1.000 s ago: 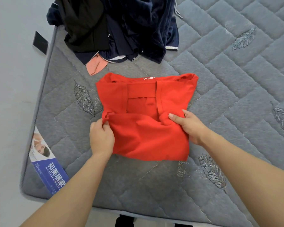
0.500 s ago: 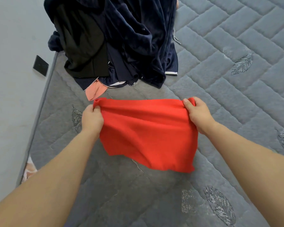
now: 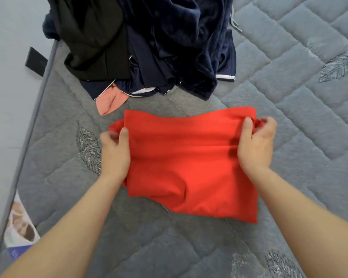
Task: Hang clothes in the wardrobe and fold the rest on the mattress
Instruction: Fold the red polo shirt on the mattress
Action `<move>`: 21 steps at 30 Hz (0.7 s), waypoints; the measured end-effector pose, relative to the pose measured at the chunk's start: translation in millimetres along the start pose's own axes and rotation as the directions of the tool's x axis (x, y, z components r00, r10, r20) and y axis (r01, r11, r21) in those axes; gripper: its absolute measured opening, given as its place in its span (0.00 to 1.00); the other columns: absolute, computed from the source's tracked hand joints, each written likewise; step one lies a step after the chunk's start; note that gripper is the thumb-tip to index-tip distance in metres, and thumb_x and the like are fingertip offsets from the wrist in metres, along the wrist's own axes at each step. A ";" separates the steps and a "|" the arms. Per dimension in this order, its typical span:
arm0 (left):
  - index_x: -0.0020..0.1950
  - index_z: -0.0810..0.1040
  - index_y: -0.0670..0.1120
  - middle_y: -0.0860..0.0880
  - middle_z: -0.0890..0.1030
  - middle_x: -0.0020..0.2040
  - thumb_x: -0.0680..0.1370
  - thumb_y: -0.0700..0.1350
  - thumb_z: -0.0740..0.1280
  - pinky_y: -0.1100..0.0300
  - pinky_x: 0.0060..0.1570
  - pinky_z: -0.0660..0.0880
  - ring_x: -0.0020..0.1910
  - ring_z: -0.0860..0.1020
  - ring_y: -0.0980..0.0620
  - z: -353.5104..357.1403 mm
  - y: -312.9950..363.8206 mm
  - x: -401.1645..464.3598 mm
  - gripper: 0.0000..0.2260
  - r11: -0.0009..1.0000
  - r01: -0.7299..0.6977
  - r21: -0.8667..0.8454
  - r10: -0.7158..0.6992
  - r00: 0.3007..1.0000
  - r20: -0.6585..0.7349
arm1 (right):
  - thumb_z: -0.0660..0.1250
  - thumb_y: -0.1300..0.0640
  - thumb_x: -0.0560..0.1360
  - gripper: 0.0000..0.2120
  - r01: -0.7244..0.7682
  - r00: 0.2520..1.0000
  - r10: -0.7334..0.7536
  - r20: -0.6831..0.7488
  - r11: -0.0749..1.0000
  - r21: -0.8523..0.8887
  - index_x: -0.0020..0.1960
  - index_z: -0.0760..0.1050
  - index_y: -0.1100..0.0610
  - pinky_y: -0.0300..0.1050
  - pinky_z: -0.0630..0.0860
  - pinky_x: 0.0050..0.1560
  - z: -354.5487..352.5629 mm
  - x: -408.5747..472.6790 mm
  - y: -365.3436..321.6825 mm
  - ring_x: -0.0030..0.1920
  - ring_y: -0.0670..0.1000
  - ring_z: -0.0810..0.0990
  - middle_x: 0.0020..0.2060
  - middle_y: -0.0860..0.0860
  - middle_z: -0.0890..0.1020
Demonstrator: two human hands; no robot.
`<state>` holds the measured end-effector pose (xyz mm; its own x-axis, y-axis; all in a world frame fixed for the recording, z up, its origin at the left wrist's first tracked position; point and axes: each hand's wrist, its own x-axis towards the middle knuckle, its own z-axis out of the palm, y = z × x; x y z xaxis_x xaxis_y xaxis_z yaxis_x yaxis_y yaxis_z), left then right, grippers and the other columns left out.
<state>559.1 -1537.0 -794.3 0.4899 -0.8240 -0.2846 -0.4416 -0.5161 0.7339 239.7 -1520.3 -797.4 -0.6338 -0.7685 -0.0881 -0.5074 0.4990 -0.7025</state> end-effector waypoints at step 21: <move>0.44 0.71 0.45 0.36 0.81 0.51 0.83 0.52 0.59 0.50 0.47 0.69 0.53 0.78 0.36 -81.3 -49.7 -41.3 0.12 0.786 -0.130 0.604 -0.064 0.955 0.289 | 0.54 0.41 0.82 0.29 -0.371 0.859 0.446 0.252 0.881 -0.294 0.57 0.74 0.69 0.54 0.69 0.56 -56.9 -91.5 65.2 0.60 0.66 0.76 0.58 0.68 0.78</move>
<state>621.9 -1458.3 -768.9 0.2791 -0.8214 -0.4974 -0.8648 -0.4402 0.2416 231.3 -1394.6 -795.0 -0.6235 -0.5387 -0.5666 -0.3838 0.8423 -0.3785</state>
